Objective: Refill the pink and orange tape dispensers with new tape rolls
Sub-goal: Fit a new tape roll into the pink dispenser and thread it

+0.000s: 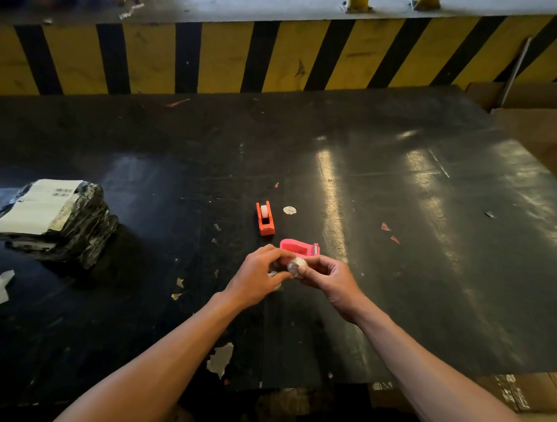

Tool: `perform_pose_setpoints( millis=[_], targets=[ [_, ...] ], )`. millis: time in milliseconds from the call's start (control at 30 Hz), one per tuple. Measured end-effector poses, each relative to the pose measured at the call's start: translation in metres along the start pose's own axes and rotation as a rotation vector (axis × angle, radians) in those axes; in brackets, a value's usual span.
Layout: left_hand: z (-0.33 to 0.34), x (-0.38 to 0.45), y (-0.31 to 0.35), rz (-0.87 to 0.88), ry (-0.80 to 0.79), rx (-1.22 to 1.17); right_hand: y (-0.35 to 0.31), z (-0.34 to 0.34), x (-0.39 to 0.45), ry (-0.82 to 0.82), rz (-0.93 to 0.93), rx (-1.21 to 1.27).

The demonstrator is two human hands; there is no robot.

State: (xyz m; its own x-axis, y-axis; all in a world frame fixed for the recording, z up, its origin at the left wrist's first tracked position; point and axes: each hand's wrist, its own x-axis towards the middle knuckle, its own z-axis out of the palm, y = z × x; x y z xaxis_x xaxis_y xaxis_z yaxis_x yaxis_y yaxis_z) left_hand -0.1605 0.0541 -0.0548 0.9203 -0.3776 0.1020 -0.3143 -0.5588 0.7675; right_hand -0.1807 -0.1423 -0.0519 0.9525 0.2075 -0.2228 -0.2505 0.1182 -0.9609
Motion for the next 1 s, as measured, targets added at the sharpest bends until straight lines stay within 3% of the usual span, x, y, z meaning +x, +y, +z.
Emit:
perform_pose_setpoints(
  millis=[333,533,767,1000],
  targets=[
    [-0.001,0.007,-0.001,-0.247,-0.079,-0.275,0.005,-0.015,0.004,0.033,-0.121,-0.461],
    [0.004,0.005,0.000,-0.202,-0.080,-0.243,0.002,-0.015,0.000,0.081,-0.255,-0.705],
    [0.015,0.004,0.005,-0.155,0.007,-0.223,0.007,-0.019,-0.001,0.111,-0.330,-0.800],
    [0.025,0.014,-0.005,-0.125,-0.064,-0.153,0.012,-0.033,0.013,0.094,-0.243,-0.838]
  ],
)
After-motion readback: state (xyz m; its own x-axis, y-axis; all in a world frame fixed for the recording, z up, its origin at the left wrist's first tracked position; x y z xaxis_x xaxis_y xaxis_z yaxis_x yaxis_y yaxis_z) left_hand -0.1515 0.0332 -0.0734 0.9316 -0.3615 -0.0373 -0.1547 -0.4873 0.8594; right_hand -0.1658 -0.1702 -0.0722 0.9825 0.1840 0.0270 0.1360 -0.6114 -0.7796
